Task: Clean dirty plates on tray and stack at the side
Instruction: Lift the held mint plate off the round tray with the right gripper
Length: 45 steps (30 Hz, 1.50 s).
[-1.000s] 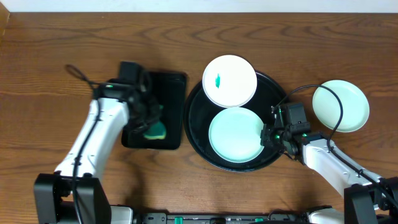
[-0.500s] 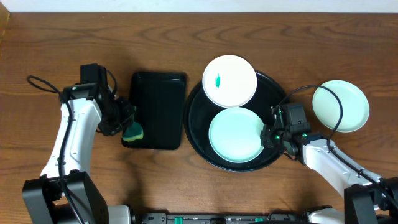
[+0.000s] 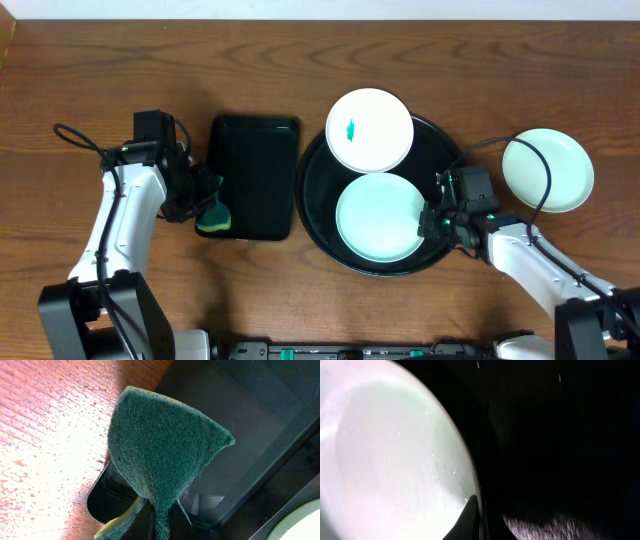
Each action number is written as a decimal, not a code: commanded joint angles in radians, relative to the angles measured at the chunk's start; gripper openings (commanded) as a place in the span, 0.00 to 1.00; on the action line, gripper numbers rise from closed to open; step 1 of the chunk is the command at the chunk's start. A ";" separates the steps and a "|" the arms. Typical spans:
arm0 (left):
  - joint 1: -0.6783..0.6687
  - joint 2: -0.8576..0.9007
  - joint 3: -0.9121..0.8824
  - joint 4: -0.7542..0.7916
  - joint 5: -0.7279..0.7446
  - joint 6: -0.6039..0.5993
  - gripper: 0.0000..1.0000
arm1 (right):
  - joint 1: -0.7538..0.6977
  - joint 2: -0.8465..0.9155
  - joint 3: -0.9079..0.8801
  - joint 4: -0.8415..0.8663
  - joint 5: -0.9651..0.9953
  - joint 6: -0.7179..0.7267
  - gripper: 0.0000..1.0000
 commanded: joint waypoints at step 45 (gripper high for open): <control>-0.094 -0.022 -0.016 0.140 -0.064 0.106 0.08 | -0.001 -0.025 0.408 -0.204 -0.071 0.172 0.01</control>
